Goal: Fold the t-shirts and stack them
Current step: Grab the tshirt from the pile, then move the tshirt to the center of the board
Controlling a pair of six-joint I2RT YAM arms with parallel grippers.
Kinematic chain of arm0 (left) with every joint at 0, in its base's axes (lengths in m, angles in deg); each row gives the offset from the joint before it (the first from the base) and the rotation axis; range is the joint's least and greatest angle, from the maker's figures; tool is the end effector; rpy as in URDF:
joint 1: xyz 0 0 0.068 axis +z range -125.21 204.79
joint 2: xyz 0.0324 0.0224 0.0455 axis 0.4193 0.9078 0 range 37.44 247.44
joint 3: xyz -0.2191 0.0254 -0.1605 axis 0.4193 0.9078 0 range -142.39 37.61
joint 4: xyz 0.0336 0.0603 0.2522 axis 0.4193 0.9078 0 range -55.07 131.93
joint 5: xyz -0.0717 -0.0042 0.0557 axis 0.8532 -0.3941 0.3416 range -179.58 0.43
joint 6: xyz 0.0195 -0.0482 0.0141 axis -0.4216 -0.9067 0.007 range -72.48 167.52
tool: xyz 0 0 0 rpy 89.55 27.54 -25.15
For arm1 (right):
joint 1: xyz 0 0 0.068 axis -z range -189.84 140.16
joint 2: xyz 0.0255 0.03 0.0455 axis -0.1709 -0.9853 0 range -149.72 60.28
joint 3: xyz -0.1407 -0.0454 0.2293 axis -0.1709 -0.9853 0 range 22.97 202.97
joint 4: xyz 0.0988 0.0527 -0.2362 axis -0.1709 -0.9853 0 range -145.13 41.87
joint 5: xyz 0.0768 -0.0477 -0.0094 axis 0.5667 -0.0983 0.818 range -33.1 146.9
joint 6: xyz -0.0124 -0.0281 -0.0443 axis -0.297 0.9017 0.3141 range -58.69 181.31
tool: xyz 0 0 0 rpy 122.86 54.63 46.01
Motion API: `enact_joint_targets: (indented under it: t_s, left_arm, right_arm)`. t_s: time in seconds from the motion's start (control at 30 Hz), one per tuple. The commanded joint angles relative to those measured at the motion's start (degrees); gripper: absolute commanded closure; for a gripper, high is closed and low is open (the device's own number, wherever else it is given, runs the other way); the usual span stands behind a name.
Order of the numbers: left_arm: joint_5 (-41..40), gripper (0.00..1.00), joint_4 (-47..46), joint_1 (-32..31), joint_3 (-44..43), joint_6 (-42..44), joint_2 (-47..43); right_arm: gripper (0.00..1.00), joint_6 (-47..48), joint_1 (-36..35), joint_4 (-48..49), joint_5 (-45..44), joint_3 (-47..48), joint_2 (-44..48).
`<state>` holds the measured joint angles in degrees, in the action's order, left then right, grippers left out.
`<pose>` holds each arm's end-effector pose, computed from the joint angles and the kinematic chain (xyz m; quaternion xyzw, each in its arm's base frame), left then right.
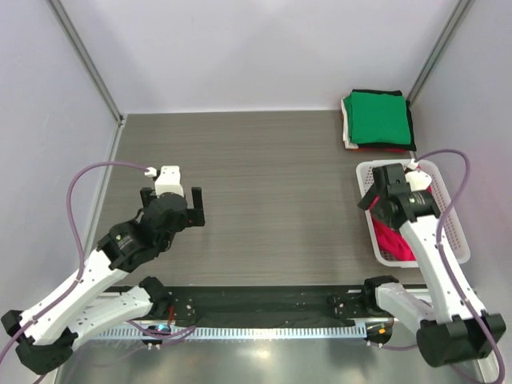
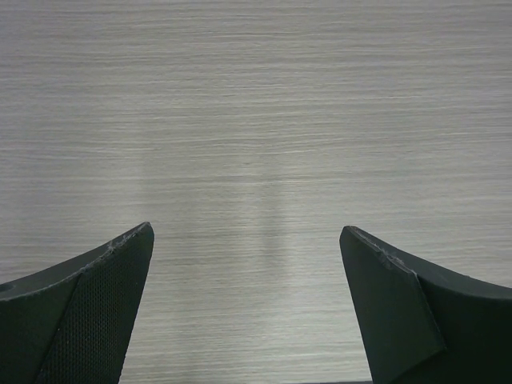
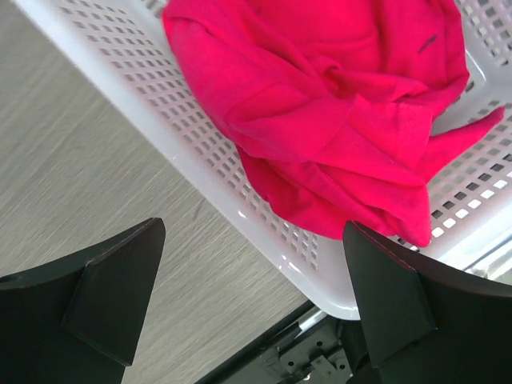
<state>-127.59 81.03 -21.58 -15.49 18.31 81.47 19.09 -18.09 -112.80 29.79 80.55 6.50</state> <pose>0.1154 -0.0892 0.3334 -0.0173 0.8585 -0.0280 0.5118 0.1566 0.0064 0.3103 0.3312 0.8826 -0.1009 0.3179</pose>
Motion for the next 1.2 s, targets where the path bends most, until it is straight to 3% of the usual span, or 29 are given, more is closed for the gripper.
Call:
enact_joint_targets:
  t_s: [0.0,0.1,0.23,0.37,0.47,0.5,0.53,0.63,0.67,0.73,0.77,0.8,0.87,0.93,0.97,1.03,1.13,1.17]
  left_arm:
    - [2.6,0.0,0.6,0.3,-1.0,-0.6,-1.7]
    - [1.8,0.0,3.8,0.2,-1.3,-2.2,-2.5]
    - [2.6,0.0,4.4,0.2,-0.7,-3.1,-4.8]
    - [2.3,0.0,3.4,0.2,0.2,-2.9,-6.2]
    - [2.0,0.0,3.8,0.2,0.1,-3.0,-6.2]
    - [2.0,0.0,4.1,0.2,0.1,-3.3,-6.2]
    - [2.1,0.0,4.3,0.2,0.0,-3.4,-6.2]
    - [2.2,0.0,4.0,0.2,0.2,-3.5,-6.4]
    - [2.1,0.0,4.1,0.2,0.2,-3.5,-6.7]
    - [1.8,0.0,3.8,0.2,0.3,-3.5,-6.8]
    - [1.7,0.0,4.0,0.2,0.3,-3.5,-6.7]
    - [1.3,0.0,4.2,0.2,0.2,-3.6,-6.6]
    - [0.8,0.0,4.3,0.2,0.2,-3.8,-6.6]
    - [-0.3,0.0,4.7,0.2,0.0,-4.2,-6.7]
    - [-0.7,0.0,5.0,0.2,0.0,-4.4,-6.8]
    - [-1.5,0.0,5.2,0.2,0.0,-4.7,-7.1]
    - [-2.3,0.0,5.5,0.2,0.0,-5.1,-7.9]
    - [-2.5,0.0,5.7,0.2,-0.1,-5.2,-8.1]
  right_arm:
    - [0.0,-3.0,2.3,2.1,-2.2,0.4,-4.7]
    - [0.0,-1.8,6.8,5.8,-3.1,-1.8,-7.7]
    - [0.02,2.0,17.0,13.8,4.3,-6.1,-9.2]
    - [0.13,3.1,18.0,18.6,8.3,-8.0,-14.7]
    - [0.68,3.2,18.1,20.7,10.3,-6.7,-15.2]
    - [0.94,3.5,18.1,20.4,9.8,-5.5,-14.3]
    - [0.99,3.8,18.0,19.8,9.8,-3.8,-13.6]
    - [0.99,6.3,16.0,16.3,7.1,8.4,-12.5]
    - [0.99,7.2,14.6,15.9,7.7,16.3,-12.5]
    - [0.99,10.2,7.5,15.8,10.0,24.8,-13.5]
    - [0.99,10.8,3.5,15.7,12.0,33.9,-15.7]
    - [0.99,11.4,-3.7,15.4,18.3,38.8,-17.8]
    - [0.99,11.4,-11.0,15.7,28.8,53.0,-24.1]
    - [0.99,12.6,-24.1,16.1,30.2,61.5,-27.4]
    - [0.99,12.4,-26.4,16.5,29.8,66.1,-29.3]
    - [0.99,10.3,-27.4,17.5,25.1,66.7,-29.5]
    - [0.99,9.5,-26.9,17.9,13.9,60.3,-28.0]
    - [0.83,9.1,-26.0,17.9,12.5,55.8,-27.7]
